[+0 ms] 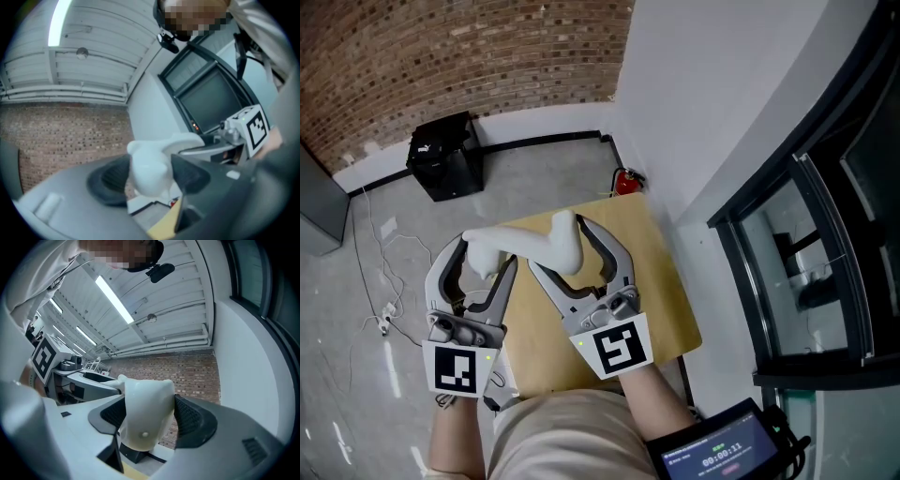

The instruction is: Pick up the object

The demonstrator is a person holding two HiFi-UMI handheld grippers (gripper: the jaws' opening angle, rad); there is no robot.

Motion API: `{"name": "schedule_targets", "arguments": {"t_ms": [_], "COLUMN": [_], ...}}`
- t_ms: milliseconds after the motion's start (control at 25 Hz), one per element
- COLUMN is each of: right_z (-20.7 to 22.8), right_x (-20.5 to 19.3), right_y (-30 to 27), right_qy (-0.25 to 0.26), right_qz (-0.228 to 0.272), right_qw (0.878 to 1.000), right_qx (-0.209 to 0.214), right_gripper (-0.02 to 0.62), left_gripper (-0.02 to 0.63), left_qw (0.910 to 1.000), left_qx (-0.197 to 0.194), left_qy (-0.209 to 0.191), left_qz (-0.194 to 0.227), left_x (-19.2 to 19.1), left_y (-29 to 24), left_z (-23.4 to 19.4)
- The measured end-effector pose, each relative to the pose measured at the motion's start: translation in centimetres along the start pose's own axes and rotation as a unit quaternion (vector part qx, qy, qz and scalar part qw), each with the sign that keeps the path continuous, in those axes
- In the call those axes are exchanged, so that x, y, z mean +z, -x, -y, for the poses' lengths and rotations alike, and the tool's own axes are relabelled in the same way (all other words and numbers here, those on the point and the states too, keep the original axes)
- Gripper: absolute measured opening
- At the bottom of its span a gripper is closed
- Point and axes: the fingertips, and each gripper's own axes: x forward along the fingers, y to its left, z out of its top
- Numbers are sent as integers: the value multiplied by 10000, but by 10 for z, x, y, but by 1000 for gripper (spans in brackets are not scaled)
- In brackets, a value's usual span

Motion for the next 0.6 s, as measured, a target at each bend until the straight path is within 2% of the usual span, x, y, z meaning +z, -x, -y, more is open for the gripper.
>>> {"name": "schedule_targets", "arguments": {"t_ms": [600], "right_z": [2], "right_x": [5], "right_y": [2], "right_qy": [33], "right_qz": [101], "right_qw": [9999], "right_qx": [-42], "right_gripper": [319], "left_gripper": [261], "left_qw": [10000], "left_qx": [22], "left_qy": [-11], "left_qz": [22], "left_x": [5], "left_y": [1], "left_z": [1]}}
